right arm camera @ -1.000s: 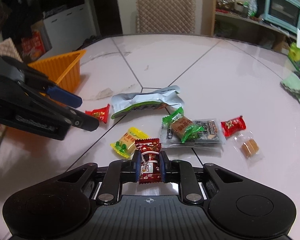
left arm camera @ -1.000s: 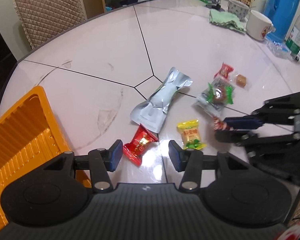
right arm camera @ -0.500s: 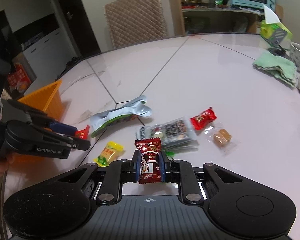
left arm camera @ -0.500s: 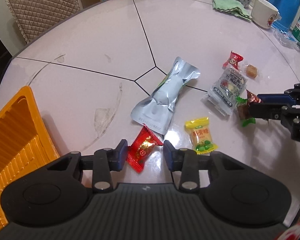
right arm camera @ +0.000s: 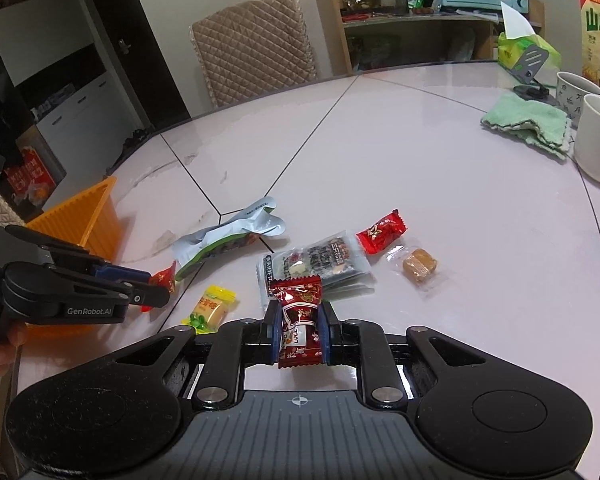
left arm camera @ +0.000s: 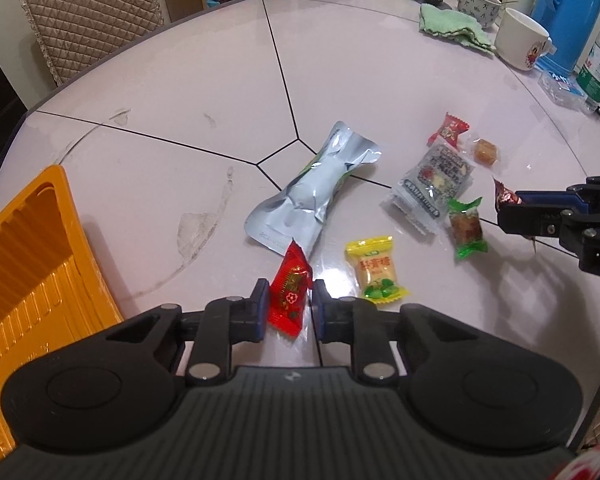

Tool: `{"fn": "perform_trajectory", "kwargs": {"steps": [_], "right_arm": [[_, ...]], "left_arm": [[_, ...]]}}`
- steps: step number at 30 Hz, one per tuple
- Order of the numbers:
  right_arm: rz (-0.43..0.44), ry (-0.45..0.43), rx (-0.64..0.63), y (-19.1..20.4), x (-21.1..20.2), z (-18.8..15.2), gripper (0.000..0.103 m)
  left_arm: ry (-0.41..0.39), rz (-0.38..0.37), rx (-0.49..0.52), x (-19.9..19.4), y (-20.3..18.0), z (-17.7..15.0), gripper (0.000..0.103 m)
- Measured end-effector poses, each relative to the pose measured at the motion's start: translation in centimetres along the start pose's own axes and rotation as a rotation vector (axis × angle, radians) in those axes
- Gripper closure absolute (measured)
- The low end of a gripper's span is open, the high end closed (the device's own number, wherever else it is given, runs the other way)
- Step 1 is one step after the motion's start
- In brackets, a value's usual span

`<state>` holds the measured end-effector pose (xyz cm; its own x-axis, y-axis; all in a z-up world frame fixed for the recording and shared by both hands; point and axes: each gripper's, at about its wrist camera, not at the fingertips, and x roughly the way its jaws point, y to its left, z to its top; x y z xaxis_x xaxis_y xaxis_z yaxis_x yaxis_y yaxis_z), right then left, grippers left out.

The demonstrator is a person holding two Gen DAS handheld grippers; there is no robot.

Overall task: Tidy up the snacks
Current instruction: 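Carry both held candies over the orange tray with both tools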

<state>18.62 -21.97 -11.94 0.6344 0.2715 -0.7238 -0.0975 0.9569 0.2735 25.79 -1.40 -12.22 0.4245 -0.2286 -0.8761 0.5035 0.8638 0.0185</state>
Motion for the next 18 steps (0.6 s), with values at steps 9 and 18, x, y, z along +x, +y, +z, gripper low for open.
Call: {"fn": "perform_trajectory", "kwargs": {"steps": [9, 18], "right_arm": [[0.011, -0.022, -0.008, 0.4, -1.7, -0.3, 0.084], [0.04, -0.037, -0.035, 1.5, -3.5, -0.6, 0.084]], "left_arm": [[-0.045, -0.028, -0.069, -2.8, -0.9, -1.0, 0.084], [-0.103, -0.036, -0.127, -6.9, -1.6, -3.0, 0.084]]}}
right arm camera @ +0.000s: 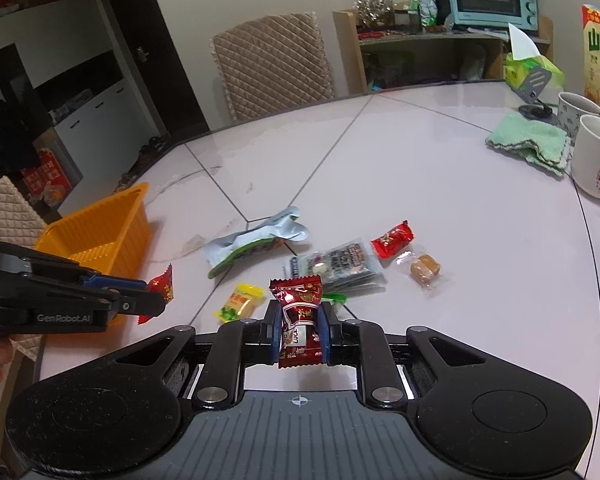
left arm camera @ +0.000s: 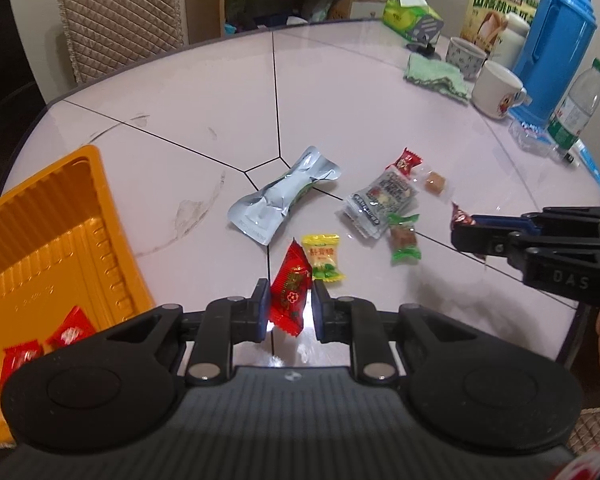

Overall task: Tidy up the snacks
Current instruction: 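Carry both held candies over the orange tray with both tools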

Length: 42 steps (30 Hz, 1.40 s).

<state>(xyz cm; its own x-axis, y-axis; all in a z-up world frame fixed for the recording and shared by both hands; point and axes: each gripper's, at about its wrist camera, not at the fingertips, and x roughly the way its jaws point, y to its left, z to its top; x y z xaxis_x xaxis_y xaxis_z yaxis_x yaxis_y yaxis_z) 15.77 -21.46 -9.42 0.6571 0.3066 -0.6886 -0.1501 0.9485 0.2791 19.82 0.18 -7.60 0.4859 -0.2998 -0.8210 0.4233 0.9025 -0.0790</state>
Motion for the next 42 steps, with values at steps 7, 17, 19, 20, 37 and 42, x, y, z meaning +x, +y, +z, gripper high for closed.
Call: {"fn": "perform_trajectory", "kwargs": {"steps": [7, 17, 19, 20, 37, 42], "right_arm": [[0.051, -0.003, -0.035, 1.9, -1.3, -0.3, 0.084], [0.178, 0.028, -0.107, 6.4, -1.5, -0.9, 0.084], [0.209, 0.037, -0.128, 7.7, -1.2, -1.0, 0.084], [0.226, 0.043, -0.14, 8.4, -1.0, -1.0, 0.084], [0.425, 0.071, -0.287, 20.1, 5.4, 2.1, 0.084], [0.43, 0.078, -0.288, 22.2, 7.6, 3.1, 0.084]], "left_arm": [[-0.04, 0.01, -0.061, -3.9, 0.4, -2.1, 0.084], [-0.076, 0.089, -0.182, -8.8, 3.4, -6.1, 0.084], [-0.083, 0.111, -0.21, -9.7, 4.4, -6.7, 0.084], [-0.087, 0.121, -0.221, -10.1, 4.8, -7.0, 0.084], [-0.152, 0.342, -0.402, -14.3, 16.0, -8.0, 0.084], [-0.14, 0.365, -0.42, -13.4, 18.5, -7.3, 0.084]]}}
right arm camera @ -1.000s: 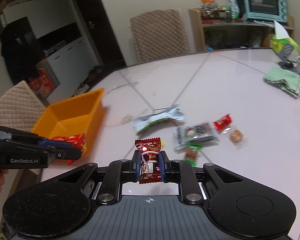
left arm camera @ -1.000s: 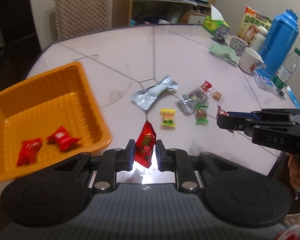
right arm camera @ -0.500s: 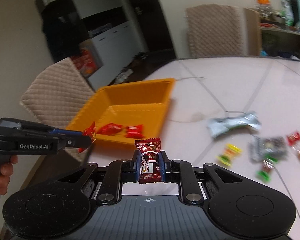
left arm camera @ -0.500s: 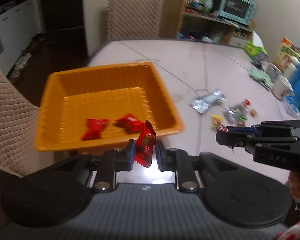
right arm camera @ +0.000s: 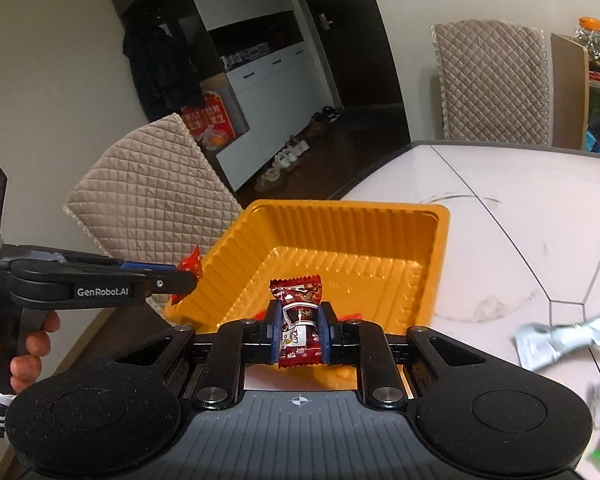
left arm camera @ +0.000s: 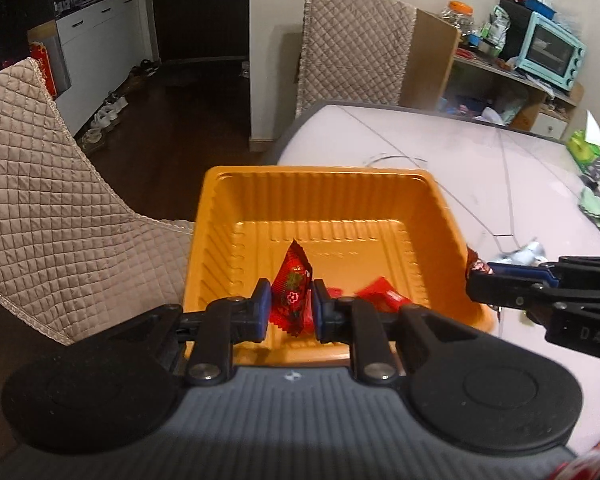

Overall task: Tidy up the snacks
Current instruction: 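Carry both held candies over the orange tray with both tools, then open both tools to release the candies into the orange tray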

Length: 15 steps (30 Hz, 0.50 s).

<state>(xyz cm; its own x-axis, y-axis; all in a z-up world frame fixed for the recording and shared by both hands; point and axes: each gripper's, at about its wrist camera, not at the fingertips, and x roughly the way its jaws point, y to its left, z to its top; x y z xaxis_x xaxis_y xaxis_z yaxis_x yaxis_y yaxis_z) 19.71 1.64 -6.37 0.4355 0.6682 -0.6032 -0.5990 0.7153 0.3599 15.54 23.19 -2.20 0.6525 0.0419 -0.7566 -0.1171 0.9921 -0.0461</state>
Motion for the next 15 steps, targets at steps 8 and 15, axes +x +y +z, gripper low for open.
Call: {"fn": "perform_trajectory", "kwargs": {"steps": [8, 15], "right_arm": [[-0.005, 0.023, 0.025, -0.3, 2.9, 1.4, 0.084], [-0.017, 0.037, 0.036, -0.7, 4.1, 1.9, 0.084]], "left_arm": [[0.062, 0.013, -0.011, 3.7, 1.4, 0.8, 0.084], [0.1, 0.003, -0.033, 5.5, 2.1, 0.8, 0.079]]}}
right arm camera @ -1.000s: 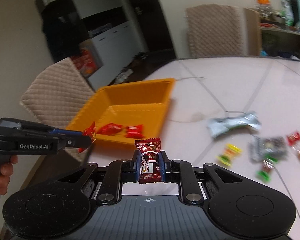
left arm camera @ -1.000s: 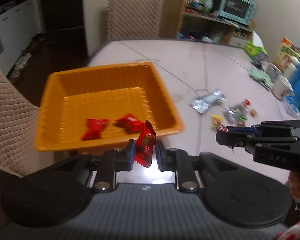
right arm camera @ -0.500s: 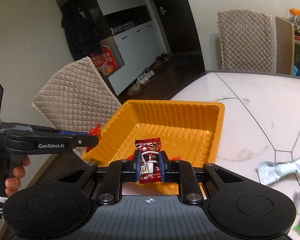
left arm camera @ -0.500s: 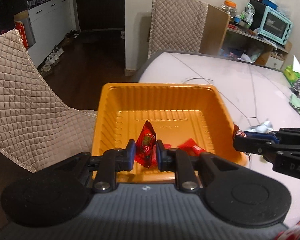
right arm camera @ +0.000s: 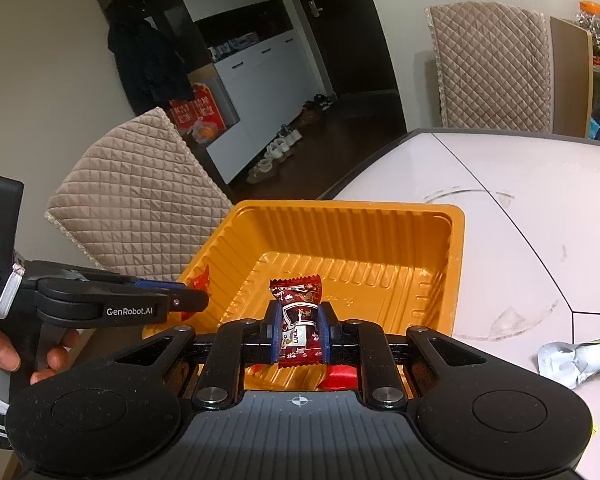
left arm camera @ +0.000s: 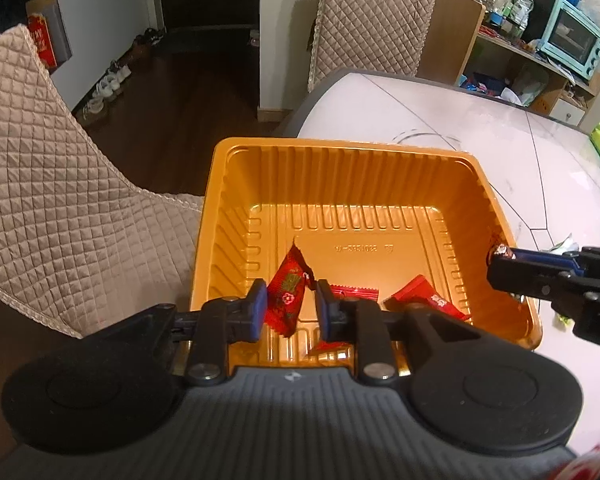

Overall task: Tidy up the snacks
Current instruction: 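Open both tools to release the candies into the orange tray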

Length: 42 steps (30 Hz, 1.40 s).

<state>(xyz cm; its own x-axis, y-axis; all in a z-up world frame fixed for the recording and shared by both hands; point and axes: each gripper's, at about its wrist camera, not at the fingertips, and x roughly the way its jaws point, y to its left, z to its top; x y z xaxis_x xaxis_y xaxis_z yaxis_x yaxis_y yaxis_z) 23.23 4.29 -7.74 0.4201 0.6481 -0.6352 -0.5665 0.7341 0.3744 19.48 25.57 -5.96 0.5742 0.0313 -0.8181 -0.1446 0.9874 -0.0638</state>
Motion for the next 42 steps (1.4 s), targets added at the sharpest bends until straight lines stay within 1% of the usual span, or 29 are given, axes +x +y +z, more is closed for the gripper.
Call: {"fn": "perform_trajectory", "kwargs": {"steps": [10, 15, 28, 32, 33, 34, 35, 36, 37, 38, 39, 42], "right_arm": [[0.012, 0.019, 0.018, -0.4, 1.1, 0.2, 0.084], [0.027, 0.031, 0.015, -0.4, 1.7, 0.3, 0.084], [0.043, 0.06, 0.015, 0.1, 3.4, 0.3, 0.084], [0.038, 0.052, 0.018, 0.2, 3.6, 0.4, 0.084], [0.039, 0.053, 0.022, 0.2, 3.7, 0.4, 0.083], [0.037, 0.056, 0.026, 0.2, 3.8, 0.5, 0.081], [0.03, 0.059, 0.031, 0.2, 3.9, 0.5, 0.07], [0.019, 0.058, 0.036, 0.1, 3.9, 0.5, 0.054], [0.011, 0.047, 0.042, 0.1, 3.7, 0.4, 0.049], [0.008, 0.032, 0.045, 0.1, 3.4, 0.4, 0.047], [0.007, 0.026, 0.042, 0.1, 3.1, 0.3, 0.047], [-0.008, 0.035, 0.037, 0.0, 2.5, 0.1, 0.046]], "left_arm": [[-0.007, -0.006, -0.021, -0.4, 0.7, 0.3, 0.079], [-0.006, -0.008, -0.036, -0.4, 0.9, 0.3, 0.069], [-0.017, -0.005, -0.05, -1.4, 1.1, 0.2, 0.069], [-0.017, -0.006, -0.052, -1.7, 1.1, 0.1, 0.067], [-0.017, -0.006, -0.053, -1.8, 1.0, 0.0, 0.065], [-0.018, -0.006, -0.053, -1.9, 1.0, -0.1, 0.064], [-0.019, -0.007, -0.053, -2.0, 0.9, -0.2, 0.061], [-0.021, -0.009, -0.051, -2.2, 0.8, -0.2, 0.059], [-0.023, -0.01, -0.05, -2.2, 0.7, -0.3, 0.059], [-0.025, -0.014, -0.048, -2.4, 0.6, -0.4, 0.058], [-0.027, -0.016, -0.048, -2.5, 0.5, -0.4, 0.054], [-0.032, -0.021, -0.051, -2.9, 0.2, -0.7, 0.051]]}}
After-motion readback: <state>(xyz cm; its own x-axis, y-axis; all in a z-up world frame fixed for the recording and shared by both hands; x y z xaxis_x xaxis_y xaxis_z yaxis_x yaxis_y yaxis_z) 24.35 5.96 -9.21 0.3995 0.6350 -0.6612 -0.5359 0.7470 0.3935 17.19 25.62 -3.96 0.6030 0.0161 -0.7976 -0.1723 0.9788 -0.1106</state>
